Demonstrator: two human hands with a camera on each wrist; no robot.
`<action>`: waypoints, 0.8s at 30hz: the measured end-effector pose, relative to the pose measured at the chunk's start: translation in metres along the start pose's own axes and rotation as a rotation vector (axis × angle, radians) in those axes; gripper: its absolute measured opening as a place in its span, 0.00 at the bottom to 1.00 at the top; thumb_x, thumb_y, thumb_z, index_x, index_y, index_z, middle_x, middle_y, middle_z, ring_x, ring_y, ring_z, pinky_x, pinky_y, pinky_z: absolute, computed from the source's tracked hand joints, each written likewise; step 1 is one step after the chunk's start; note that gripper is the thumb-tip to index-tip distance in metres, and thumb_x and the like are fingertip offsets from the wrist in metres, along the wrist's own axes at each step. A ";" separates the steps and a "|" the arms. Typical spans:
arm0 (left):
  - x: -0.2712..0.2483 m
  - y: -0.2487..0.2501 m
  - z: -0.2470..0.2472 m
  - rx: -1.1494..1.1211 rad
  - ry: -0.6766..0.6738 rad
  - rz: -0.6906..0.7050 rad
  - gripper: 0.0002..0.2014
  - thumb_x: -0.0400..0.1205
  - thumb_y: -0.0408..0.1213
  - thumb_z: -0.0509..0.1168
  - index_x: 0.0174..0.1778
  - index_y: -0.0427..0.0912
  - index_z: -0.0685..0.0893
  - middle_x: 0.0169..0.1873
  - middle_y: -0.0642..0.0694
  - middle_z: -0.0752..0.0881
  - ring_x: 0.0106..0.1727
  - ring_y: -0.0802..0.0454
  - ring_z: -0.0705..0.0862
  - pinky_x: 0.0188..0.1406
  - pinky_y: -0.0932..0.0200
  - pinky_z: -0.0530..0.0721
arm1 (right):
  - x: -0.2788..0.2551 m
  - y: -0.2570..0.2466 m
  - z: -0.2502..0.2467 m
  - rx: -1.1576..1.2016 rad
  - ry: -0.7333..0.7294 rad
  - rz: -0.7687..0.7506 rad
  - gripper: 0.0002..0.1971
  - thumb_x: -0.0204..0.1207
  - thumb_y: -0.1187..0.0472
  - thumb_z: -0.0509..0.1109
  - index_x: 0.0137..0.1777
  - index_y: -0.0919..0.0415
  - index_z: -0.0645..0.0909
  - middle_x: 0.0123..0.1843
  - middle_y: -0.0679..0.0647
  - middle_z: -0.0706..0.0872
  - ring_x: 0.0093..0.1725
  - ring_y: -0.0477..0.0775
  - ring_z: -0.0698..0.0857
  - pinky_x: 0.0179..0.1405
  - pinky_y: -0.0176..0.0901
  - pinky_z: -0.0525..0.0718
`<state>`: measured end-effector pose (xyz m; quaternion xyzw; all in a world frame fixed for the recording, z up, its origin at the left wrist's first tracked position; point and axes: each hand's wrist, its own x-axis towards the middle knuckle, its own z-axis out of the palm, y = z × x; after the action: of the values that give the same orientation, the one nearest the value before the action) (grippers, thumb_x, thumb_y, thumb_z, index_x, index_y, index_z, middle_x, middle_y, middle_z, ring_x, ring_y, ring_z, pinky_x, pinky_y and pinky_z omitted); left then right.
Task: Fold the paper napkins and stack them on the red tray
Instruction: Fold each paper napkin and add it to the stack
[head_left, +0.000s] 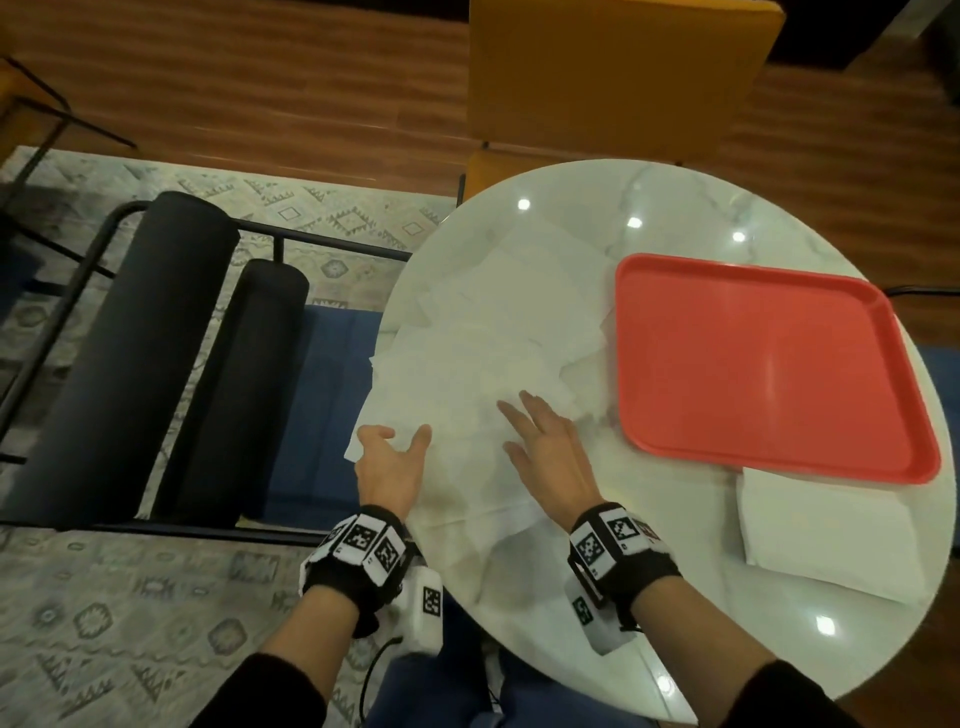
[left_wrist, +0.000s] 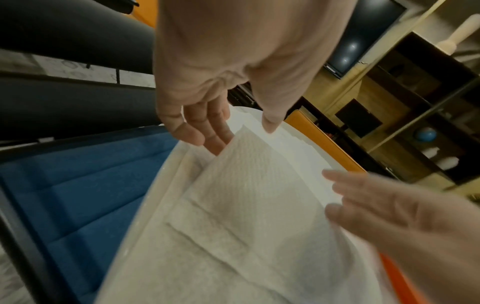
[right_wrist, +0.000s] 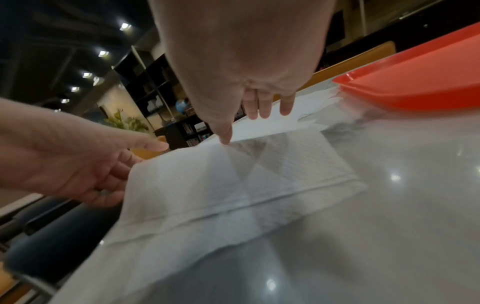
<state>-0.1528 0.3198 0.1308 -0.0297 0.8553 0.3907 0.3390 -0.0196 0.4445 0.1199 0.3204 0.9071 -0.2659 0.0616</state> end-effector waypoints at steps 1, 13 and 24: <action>0.004 -0.002 0.000 -0.041 -0.009 -0.001 0.22 0.79 0.45 0.69 0.63 0.41 0.70 0.49 0.44 0.77 0.51 0.46 0.75 0.47 0.56 0.73 | -0.001 0.004 0.002 -0.040 -0.074 -0.007 0.27 0.86 0.55 0.54 0.83 0.50 0.53 0.86 0.56 0.50 0.85 0.56 0.48 0.81 0.53 0.49; 0.019 -0.025 -0.016 -0.047 0.248 0.215 0.12 0.80 0.31 0.65 0.59 0.42 0.79 0.57 0.44 0.81 0.51 0.50 0.80 0.52 0.59 0.76 | -0.015 0.041 0.021 -0.144 -0.207 0.035 0.37 0.74 0.32 0.33 0.78 0.47 0.26 0.80 0.41 0.26 0.80 0.47 0.30 0.79 0.59 0.34; 0.011 -0.071 0.035 0.996 -0.132 0.804 0.33 0.83 0.52 0.45 0.82 0.38 0.56 0.82 0.42 0.57 0.82 0.46 0.59 0.77 0.30 0.53 | -0.007 -0.020 0.054 -0.096 -0.195 -0.110 0.30 0.81 0.42 0.30 0.80 0.51 0.30 0.81 0.45 0.29 0.80 0.45 0.30 0.82 0.57 0.35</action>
<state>-0.1192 0.2969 0.0624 0.4783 0.8560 0.0445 0.1910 -0.0292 0.3995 0.0843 0.2396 0.9247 -0.2550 0.1501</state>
